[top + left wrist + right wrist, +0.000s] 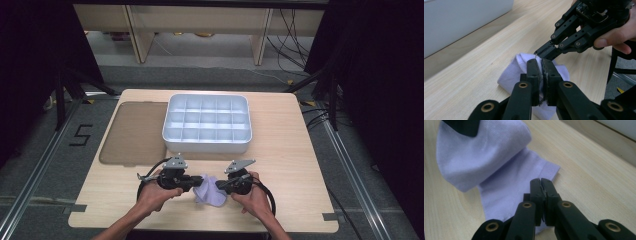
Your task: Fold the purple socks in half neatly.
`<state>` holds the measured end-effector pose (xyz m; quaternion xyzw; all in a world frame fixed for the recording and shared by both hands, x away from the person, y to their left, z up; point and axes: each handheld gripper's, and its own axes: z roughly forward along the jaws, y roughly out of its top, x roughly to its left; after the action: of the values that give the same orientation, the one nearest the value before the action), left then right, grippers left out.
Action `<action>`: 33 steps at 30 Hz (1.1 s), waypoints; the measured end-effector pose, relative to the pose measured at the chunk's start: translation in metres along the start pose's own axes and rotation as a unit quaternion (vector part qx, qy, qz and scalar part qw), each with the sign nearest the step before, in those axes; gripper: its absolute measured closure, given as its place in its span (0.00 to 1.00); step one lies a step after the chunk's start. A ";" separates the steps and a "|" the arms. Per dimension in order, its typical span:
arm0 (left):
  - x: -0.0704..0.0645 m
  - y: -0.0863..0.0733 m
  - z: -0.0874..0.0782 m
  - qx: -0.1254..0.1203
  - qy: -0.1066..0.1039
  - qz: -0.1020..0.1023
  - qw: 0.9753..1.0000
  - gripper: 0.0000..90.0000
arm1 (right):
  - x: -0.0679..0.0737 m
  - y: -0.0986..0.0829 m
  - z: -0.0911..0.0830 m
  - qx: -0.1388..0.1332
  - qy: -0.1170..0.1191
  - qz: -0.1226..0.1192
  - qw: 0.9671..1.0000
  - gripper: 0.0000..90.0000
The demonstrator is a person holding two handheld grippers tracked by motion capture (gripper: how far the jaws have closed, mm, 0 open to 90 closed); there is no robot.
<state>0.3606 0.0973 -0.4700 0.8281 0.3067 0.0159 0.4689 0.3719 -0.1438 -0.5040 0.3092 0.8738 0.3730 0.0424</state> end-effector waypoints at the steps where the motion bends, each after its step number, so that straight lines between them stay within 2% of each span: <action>1: 0.000 0.000 0.002 -0.001 0.001 -0.005 1.000 0.94 | 0.000 0.000 0.000 -0.001 0.006 0.006 1.000 0.98; 7: -0.002 0.000 0.013 0.013 0.001 0.007 1.000 0.94 | 0.000 0.000 -0.003 -0.001 0.007 0.013 1.000 0.96; 9: -0.002 0.000 0.016 0.013 0.004 0.008 1.000 0.94 | -0.001 0.001 -0.005 -0.022 0.002 0.014 1.000 0.96; 10: -0.001 0.000 0.017 0.016 0.005 0.008 1.000 0.93 | -0.001 0.002 -0.010 -0.018 0.003 0.019 1.000 0.96; 12: 0.000 0.000 0.019 0.019 0.006 0.009 1.000 0.93 | -0.003 0.002 -0.018 -0.033 -0.002 0.015 0.999 0.95; 14: 0.000 0.000 0.021 0.017 0.006 0.001 1.000 0.93 | -0.004 0.002 -0.028 -0.041 -0.008 0.022 0.999 0.95; 15: 0.000 -0.001 0.023 0.022 0.008 0.004 1.000 0.93 | -0.004 0.000 -0.031 -0.043 -0.012 0.025 0.999 0.95; 16: 0.001 -0.001 0.025 0.027 0.005 0.009 1.000 0.93 | -0.005 -0.001 -0.032 -0.046 -0.014 0.018 0.999 0.95; 20: -0.002 -0.001 0.029 0.027 0.004 0.002 1.000 0.92 | -0.005 -0.006 -0.038 -0.044 -0.016 0.025 0.999 0.94; 22: -0.002 -0.001 0.030 0.030 0.004 0.007 1.000 0.91 | -0.005 -0.007 -0.037 -0.043 -0.017 0.022 0.999 0.94; 27: -0.002 0.001 0.032 0.028 -0.007 0.004 1.000 0.89 | -0.005 -0.009 -0.039 -0.047 -0.020 0.018 0.999 0.94; 31: -0.003 0.003 0.031 0.022 -0.016 -0.008 1.000 0.75 | -0.006 -0.009 -0.040 -0.045 -0.016 0.024 0.999 0.94; 33: -0.004 0.007 0.028 0.018 -0.018 -0.008 1.000 0.70 | -0.006 -0.009 -0.041 -0.048 -0.016 0.020 0.999 0.94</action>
<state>0.3694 0.0711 -0.4795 0.8344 0.3045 -0.0086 0.4594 0.3600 -0.1776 -0.4815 0.3298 0.8478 0.4103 0.0642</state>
